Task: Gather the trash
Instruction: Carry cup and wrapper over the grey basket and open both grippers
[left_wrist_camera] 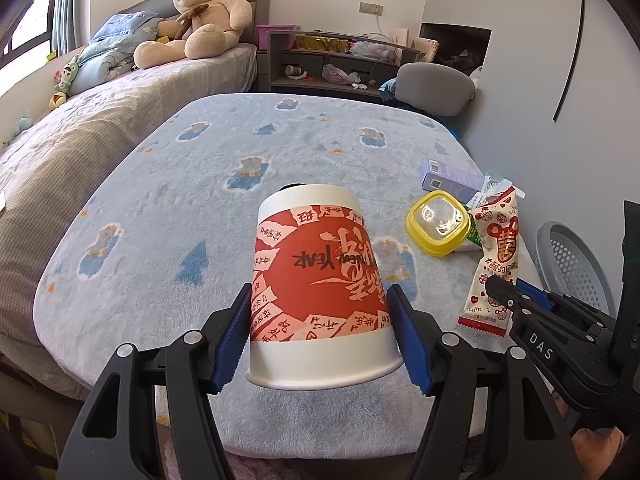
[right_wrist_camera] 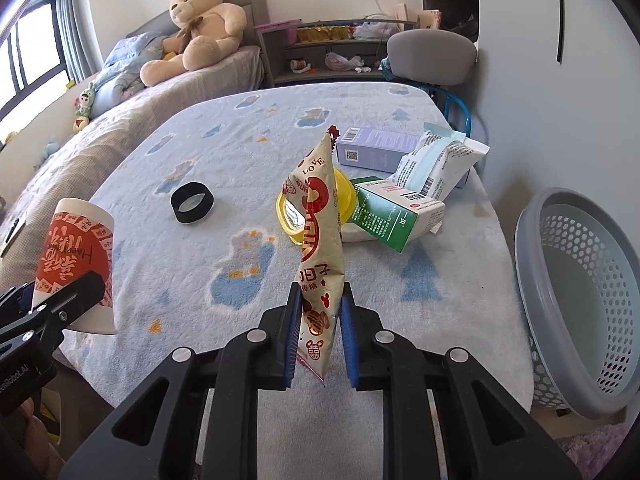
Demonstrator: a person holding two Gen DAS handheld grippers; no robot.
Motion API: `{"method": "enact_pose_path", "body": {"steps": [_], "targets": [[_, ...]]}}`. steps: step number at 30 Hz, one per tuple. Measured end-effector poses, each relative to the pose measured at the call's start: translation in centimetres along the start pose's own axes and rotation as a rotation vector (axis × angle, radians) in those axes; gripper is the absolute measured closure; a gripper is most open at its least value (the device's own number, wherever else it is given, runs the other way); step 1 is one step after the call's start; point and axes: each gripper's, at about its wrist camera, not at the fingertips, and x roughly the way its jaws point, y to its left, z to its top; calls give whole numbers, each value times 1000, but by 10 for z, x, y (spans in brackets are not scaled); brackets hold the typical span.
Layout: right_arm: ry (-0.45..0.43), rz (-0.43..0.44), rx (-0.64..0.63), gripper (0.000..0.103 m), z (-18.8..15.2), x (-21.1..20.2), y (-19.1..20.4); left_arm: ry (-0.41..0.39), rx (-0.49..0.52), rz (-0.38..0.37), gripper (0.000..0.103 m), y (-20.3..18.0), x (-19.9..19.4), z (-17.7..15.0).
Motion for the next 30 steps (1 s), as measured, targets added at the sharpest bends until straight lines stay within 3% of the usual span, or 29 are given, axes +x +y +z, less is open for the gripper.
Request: {"method": "enact_pose_path", "body": {"steps": [14, 30], "targets": [[-70, 1, 66, 84, -7, -48, -41, -4, 66, -52, 39, -49, -13, 1], [-120, -140, 255, 84, -21, -98, -178, 15, 247, -243, 39, -190, -8, 12]]}}
